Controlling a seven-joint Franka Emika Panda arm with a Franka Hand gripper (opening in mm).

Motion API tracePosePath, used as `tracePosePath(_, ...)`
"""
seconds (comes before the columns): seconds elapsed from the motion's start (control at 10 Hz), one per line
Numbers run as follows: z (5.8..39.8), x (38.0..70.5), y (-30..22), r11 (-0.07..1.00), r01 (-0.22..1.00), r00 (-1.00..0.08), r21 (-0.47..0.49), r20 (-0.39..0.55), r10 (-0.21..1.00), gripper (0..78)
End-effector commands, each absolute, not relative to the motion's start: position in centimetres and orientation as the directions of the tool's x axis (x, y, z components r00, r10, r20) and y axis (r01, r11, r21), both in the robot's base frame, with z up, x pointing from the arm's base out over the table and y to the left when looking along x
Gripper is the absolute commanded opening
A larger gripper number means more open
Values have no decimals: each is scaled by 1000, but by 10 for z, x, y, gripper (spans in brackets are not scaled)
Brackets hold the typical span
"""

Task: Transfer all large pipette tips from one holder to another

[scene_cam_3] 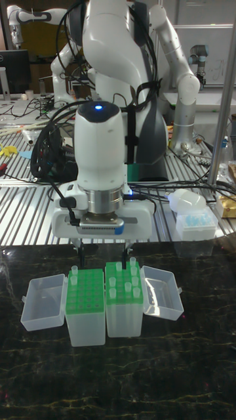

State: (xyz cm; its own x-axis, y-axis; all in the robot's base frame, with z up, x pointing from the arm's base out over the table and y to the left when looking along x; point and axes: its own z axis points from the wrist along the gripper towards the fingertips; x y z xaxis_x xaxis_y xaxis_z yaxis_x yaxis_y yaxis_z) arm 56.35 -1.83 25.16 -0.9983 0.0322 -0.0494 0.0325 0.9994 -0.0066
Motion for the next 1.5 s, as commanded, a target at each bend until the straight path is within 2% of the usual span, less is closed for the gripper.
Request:
tracePosePath(0.1, 247, 565, -17, 1000, 27, -998, -7, -55, 27, 775)
tracePosePath(1.5, 214, 566, -9, 1000, -12, -997, -9, -81, -12, 775)
